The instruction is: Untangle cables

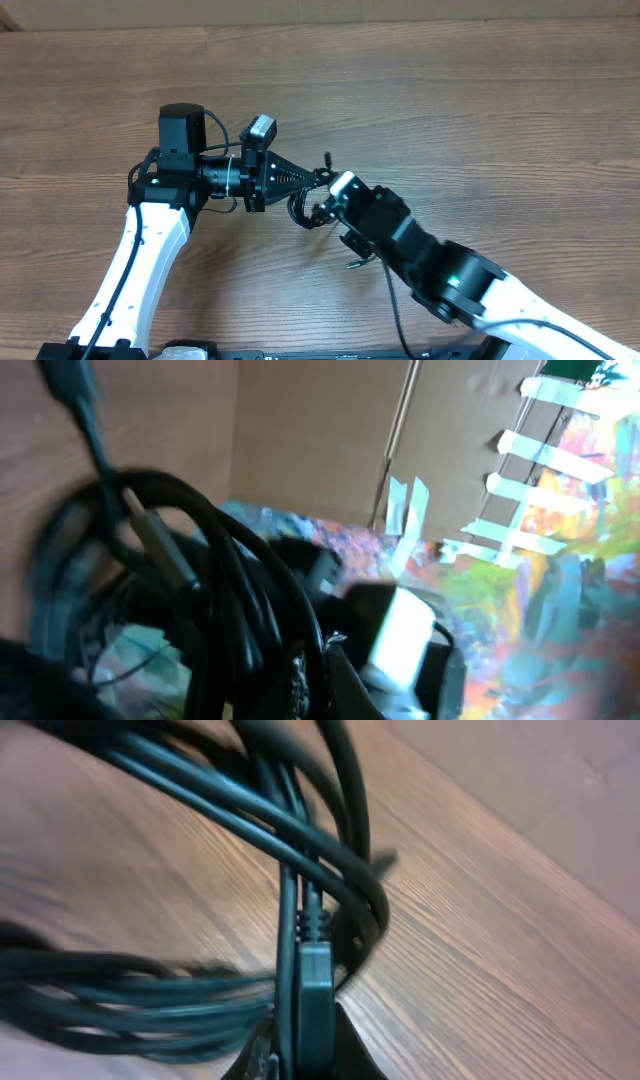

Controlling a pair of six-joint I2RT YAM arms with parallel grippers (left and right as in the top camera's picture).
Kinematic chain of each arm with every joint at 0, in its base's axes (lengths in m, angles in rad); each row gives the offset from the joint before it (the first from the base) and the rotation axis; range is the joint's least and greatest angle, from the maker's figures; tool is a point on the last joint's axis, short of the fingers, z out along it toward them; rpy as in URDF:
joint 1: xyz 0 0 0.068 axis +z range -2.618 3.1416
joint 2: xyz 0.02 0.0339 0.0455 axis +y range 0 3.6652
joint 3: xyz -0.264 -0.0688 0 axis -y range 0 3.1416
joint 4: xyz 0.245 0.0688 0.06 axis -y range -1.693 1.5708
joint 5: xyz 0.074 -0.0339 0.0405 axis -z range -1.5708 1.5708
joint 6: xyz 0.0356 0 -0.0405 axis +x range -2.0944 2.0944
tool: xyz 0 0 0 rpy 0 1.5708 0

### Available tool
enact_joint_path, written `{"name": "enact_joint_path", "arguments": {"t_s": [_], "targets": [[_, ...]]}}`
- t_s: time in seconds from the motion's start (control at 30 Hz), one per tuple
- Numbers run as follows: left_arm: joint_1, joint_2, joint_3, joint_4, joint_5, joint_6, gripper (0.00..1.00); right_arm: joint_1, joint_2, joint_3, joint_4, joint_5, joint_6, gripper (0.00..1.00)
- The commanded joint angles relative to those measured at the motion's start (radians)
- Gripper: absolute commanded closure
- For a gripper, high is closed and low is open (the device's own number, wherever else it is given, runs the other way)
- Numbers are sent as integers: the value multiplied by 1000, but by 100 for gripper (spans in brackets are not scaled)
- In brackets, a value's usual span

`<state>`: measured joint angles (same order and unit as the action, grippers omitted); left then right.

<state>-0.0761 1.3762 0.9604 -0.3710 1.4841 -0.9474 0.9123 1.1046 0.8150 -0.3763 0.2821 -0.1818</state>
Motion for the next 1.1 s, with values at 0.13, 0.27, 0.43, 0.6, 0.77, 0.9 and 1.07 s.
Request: {"name": "enact_joint_path", "arguments": {"t_s": [0.13,0.27,0.43,0.6,0.77,0.9,1.07], "targets": [[10,-15,16,9,-97,88,96,10,-109,3,2,-391,56,96],[8,-15,16,10,-97,95,96,10,-82,3,31,-400,107,96],[-27,-15,16,9,-97,94,96,10,-33,3,102,-462,134,96],[-77,-15,16,11,-93,44,96,8,56,3,174,-470,140,96],[-78,-15,16,35,-14,-14,96,6,125,3,315,-459,212,96],[-77,-15,16,37,25,-30,96,6,154,3,471,-400,237,96],[-68,-15,16,37,24,-68,96,6,182,3,517,-376,272,59]]}}
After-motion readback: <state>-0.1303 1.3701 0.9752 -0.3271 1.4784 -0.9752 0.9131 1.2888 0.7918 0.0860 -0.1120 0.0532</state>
